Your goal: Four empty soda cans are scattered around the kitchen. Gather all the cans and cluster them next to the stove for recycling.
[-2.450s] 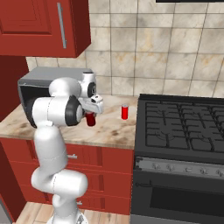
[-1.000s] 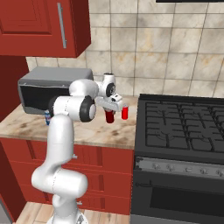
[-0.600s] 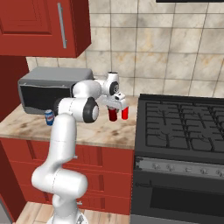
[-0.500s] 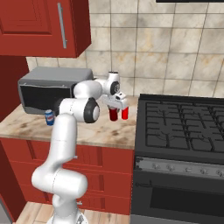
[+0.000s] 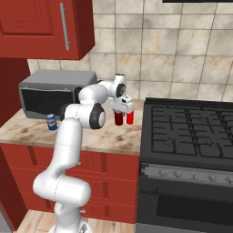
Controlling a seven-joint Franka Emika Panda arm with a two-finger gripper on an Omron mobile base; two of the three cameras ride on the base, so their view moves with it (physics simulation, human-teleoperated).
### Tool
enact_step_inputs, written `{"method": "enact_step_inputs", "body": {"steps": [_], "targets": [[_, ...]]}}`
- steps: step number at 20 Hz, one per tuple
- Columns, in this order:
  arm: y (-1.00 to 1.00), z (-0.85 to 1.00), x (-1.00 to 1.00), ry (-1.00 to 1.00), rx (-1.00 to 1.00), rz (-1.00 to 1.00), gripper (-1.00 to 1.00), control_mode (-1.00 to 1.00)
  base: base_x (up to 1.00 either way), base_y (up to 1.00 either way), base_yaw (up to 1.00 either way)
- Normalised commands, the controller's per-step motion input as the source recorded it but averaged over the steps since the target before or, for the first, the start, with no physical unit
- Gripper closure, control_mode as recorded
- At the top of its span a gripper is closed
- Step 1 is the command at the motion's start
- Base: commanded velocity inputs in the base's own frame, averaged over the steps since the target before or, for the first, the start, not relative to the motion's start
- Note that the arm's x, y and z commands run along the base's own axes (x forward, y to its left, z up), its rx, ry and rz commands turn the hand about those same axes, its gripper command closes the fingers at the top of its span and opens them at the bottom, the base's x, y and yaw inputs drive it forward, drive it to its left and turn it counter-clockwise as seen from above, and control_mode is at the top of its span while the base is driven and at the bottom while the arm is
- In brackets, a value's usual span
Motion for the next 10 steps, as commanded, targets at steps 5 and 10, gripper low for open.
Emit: {"method": "enact_step_inputs", "body": {"steps": [5,10], "targets": [[-0.01,-0.22,0.01,0.00,0.00,0.00,1.00,-1.00,0.00,0.00,0.00],[0.00,-0.23,0.00,0.00,0.00,0.00,-1.00,-1.00,0.00,0.00,0.00]]}}
